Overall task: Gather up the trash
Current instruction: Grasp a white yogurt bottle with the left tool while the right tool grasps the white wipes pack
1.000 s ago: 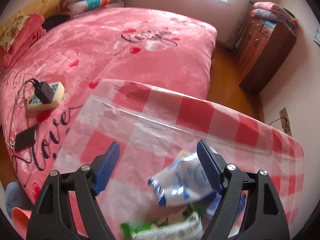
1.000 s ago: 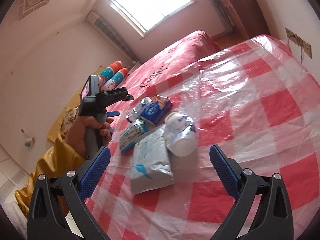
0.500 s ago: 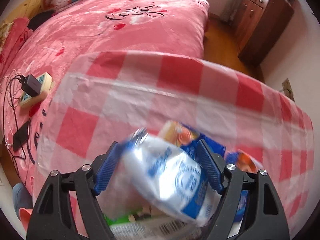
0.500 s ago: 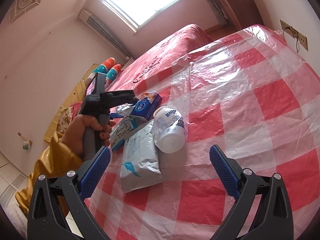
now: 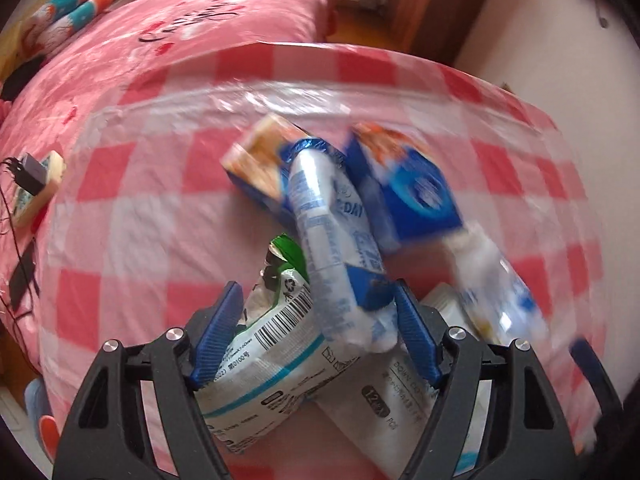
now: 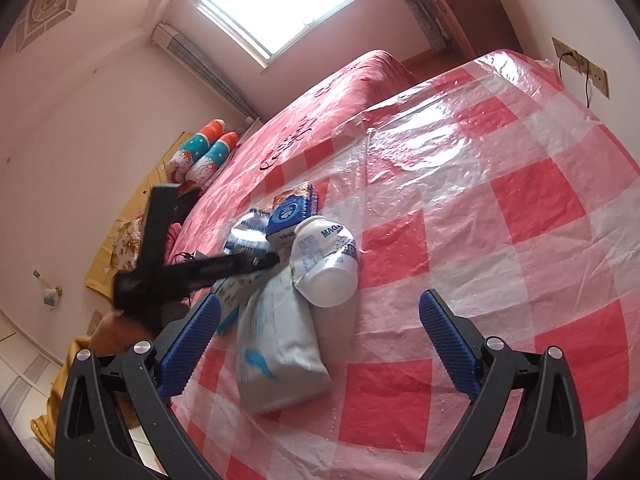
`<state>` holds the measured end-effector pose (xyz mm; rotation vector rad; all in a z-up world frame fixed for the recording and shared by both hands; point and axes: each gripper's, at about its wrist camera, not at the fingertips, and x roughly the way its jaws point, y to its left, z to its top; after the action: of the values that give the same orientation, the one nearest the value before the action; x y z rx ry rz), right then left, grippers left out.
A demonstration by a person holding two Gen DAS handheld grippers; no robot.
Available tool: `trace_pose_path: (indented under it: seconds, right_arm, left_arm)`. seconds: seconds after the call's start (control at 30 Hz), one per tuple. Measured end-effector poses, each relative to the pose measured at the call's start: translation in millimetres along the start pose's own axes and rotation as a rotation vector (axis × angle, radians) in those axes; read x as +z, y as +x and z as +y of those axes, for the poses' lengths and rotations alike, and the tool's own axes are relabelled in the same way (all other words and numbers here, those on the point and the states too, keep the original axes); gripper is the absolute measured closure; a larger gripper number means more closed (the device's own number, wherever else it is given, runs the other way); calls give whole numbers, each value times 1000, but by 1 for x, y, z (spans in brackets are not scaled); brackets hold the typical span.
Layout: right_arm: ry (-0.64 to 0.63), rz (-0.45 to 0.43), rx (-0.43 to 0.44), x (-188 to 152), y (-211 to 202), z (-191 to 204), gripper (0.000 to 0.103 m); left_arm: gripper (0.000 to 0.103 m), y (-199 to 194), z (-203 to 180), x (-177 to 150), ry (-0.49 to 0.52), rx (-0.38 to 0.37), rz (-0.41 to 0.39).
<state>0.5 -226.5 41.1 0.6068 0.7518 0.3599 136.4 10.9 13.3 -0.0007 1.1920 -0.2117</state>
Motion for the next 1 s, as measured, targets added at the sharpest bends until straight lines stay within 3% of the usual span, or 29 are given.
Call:
trace_pose_path:
  seconds: [0.23, 0.37, 0.6, 0.83, 1.0]
  right_arm:
    - [-48, 37, -32, -3, 11, 5, 5]
    - [-75, 73, -49, -6, 21, 8, 5]
    - [-165, 140, -48, -19, 33, 25, 5]
    - [-305, 221, -34, -37, 43, 52, 5]
    - [-457, 241, -135, -56, 51, 75, 5]
  left_arm:
    - [32, -18, -9, -23, 6, -102, -37]
    - [52, -25, -4, -24, -35, -131, -85]
    - [71, -25, 6, -23, -116, -175, -136]
    - [73, -32, 15, -28, -150, -201, -164]
    - [76, -44, 23, -35, -161, -202, -192]
